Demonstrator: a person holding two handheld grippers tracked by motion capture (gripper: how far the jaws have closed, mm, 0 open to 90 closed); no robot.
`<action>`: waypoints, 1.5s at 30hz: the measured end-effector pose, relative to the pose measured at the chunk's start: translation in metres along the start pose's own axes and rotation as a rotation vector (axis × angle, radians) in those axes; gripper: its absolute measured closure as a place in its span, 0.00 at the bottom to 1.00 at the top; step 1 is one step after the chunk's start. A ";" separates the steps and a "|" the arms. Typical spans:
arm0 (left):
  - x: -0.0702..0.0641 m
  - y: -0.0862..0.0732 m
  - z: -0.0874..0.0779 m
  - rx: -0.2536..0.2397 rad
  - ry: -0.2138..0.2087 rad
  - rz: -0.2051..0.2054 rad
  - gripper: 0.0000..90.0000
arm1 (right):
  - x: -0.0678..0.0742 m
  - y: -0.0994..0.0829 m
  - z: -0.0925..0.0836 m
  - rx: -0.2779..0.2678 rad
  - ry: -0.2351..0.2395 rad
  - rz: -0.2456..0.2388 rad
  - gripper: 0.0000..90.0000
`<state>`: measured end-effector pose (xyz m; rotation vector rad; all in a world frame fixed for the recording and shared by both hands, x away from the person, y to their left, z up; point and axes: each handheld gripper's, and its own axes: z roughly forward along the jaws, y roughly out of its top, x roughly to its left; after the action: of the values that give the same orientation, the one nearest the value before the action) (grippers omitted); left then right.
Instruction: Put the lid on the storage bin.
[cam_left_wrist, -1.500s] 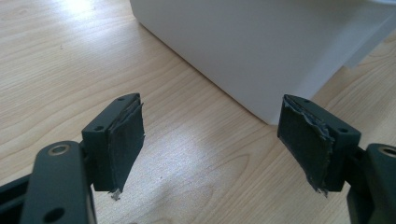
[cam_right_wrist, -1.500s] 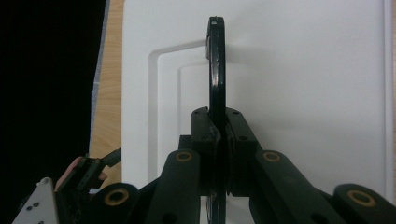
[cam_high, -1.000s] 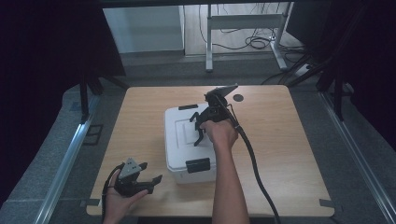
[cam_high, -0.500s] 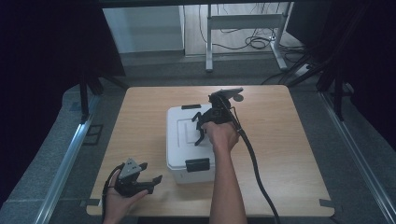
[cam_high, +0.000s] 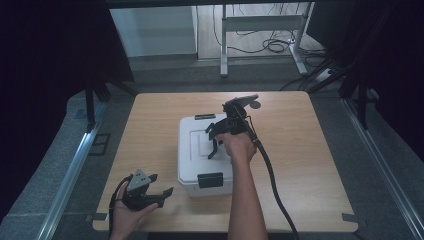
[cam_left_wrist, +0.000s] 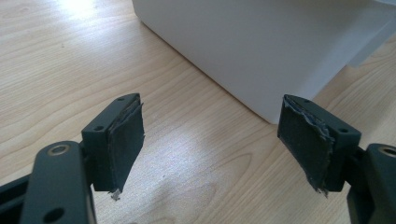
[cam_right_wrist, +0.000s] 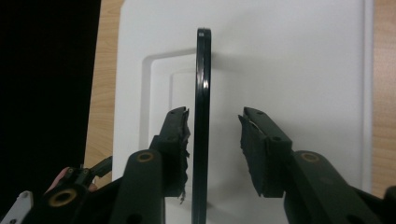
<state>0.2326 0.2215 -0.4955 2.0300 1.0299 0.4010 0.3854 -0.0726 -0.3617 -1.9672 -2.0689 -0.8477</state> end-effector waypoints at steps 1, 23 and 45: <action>0.000 0.000 0.000 0.000 0.000 0.001 0.26 | -0.001 0.001 -0.002 -0.004 0.012 0.000 0.65; -0.003 0.001 0.005 0.021 0.029 0.022 0.26 | -0.056 0.002 -0.065 -0.107 0.155 -0.273 0.54; 0.003 -0.005 0.011 0.060 0.061 0.011 0.26 | -0.181 -0.052 -0.054 -0.238 0.176 -0.303 0.54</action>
<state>0.2381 0.2198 -0.5062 2.0889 1.0801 0.4442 0.3430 -0.2546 -0.4201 -1.6271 -2.2806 -1.3314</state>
